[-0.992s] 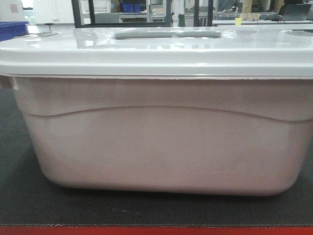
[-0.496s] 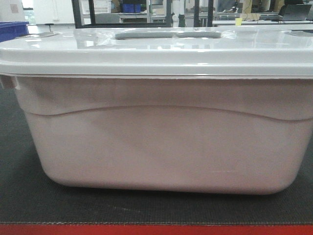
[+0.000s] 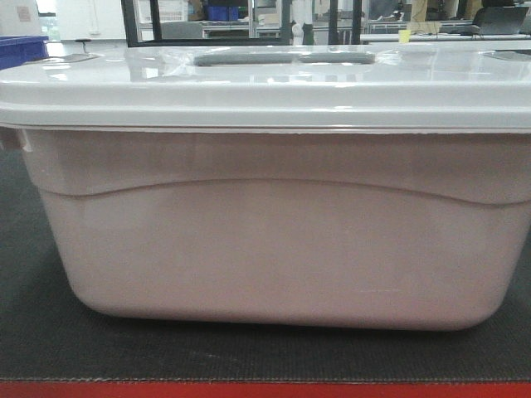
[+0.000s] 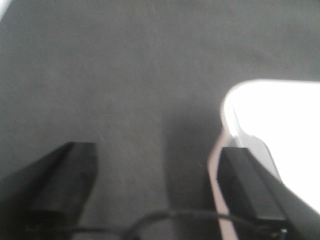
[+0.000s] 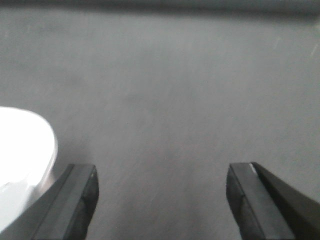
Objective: Grab white bin and place on right shelf
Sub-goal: 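Close both grippers on the lid rims at the bin's two ends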
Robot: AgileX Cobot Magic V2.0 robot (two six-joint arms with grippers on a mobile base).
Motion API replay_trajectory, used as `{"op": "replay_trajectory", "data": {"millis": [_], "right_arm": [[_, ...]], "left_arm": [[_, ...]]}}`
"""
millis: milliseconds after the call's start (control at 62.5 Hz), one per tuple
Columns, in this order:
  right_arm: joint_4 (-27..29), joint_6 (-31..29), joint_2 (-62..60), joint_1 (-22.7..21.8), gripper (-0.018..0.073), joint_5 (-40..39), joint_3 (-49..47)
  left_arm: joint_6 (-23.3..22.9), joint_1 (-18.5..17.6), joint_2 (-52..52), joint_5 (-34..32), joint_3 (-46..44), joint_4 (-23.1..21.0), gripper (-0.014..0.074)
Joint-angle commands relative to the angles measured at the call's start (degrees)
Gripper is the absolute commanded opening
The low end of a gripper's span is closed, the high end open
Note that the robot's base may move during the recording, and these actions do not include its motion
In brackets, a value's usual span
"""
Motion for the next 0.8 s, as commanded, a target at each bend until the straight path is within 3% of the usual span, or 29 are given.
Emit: {"op": "replay_trajectory", "data": {"millis": [0,128,320,480,624,720,784], "right_arm": [[5.79,2.26,1.97,-0.28,0.0632,3.22,-5.20],[11.30,3.85,7.00,-0.28,0.0631,12.76,-11.87],[19.48,1.96,15.34,-1.74,0.0631,27.03,-21.31],[32.51,-9.17,20.67,-9.00,0.0631,38.13,-24.98],[47.71,-21.40,24.04,-16.52,0.0631,46.95,-24.62],[54.52,-28.24,27.08,-20.16,0.0631,52.37,-23.42],[56.69,-30.78,29.13,-21.37,0.0631,54.11,-22.20]], "left_arm": [[-0.35,-0.49,3.88,4.81,-6.64,-3.17,0.0476],[1.92,0.26,10.16,14.43,-13.43,-8.30,0.0476],[14.51,5.46,17.81,23.85,-19.98,-22.97,0.0475],[23.87,12.01,23.04,30.29,-20.29,-36.57,0.0475],[29.81,15.99,28.41,35.71,-20.29,-47.83,0.0473],[32.37,16.97,32.55,39.70,-20.29,-53.49,0.0473],[32.92,16.97,34.91,40.82,-20.29,-54.58,0.0473]]}}
